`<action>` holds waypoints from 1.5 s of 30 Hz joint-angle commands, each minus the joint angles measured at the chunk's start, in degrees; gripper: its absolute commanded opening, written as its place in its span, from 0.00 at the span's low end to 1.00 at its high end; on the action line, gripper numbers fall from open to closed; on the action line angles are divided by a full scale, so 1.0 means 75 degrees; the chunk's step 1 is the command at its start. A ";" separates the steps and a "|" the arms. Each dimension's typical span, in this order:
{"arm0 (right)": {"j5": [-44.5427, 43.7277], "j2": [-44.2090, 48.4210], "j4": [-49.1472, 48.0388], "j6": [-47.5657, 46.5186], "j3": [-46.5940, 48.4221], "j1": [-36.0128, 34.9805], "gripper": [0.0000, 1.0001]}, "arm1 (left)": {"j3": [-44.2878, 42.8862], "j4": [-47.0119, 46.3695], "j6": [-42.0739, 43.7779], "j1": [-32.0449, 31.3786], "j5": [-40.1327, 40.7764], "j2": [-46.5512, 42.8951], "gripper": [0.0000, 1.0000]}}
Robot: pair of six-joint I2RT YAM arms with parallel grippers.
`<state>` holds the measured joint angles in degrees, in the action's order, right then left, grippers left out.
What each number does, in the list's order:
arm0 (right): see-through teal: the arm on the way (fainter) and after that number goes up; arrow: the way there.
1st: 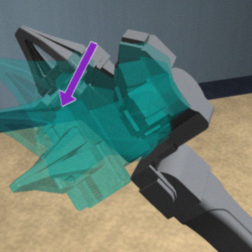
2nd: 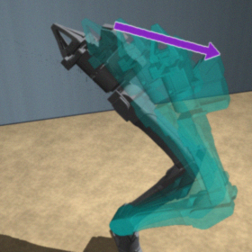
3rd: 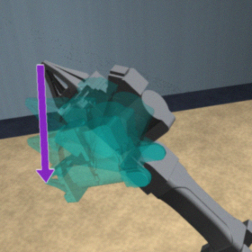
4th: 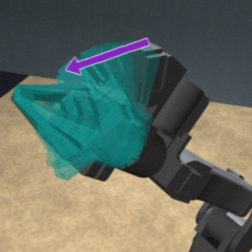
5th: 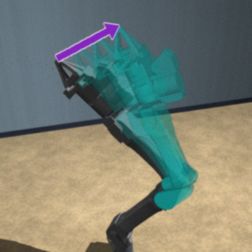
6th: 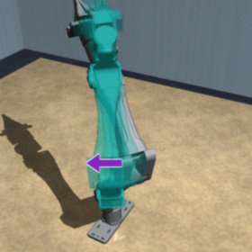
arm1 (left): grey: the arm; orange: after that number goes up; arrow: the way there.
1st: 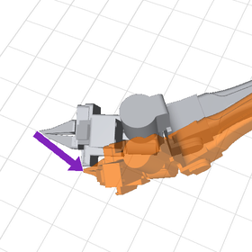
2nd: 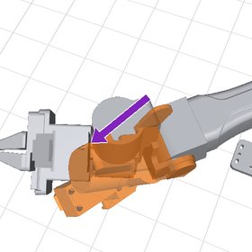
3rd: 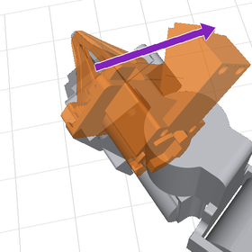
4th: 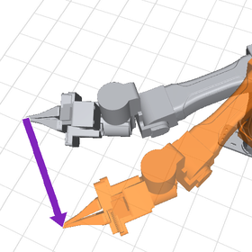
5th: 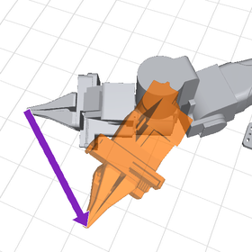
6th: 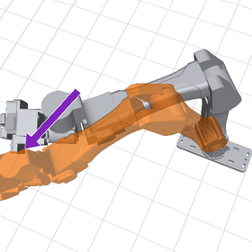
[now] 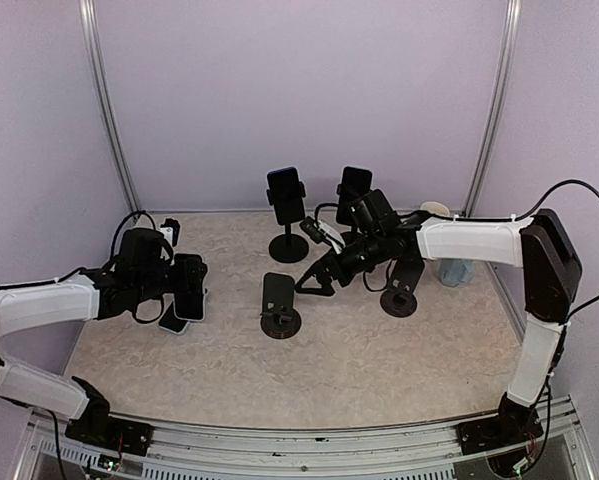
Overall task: Place the phone on the phone stand
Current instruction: Pick up the phone from the phone, then place the phone on the phone stand.
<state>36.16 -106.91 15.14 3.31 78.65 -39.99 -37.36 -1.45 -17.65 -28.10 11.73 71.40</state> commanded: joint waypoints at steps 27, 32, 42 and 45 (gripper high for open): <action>-0.1233 0.1574 -0.1390 0.0927 -0.1682 0.0093 1.00 | -0.0578 -0.1060 -0.0927 -0.2855 0.2530 -0.0151 0.52; -0.1264 0.1840 -0.1848 0.1225 -0.2137 0.0093 1.00 | -0.0819 -0.1187 -0.0906 -0.3098 0.2723 0.0164 0.52; -0.1400 0.2158 -0.2660 0.1534 -0.3058 0.0094 1.00 | -0.1418 -0.1349 -0.0835 -0.3516 0.2874 0.0730 0.52; -0.1384 0.2147 -0.2870 0.1589 -0.3326 0.0093 1.00 | -0.1571 -0.1384 -0.0782 -0.3631 0.2970 0.0926 0.52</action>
<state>26.26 -92.27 -2.66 13.91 56.27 -39.57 -45.69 -7.33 -24.01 -54.19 31.83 77.34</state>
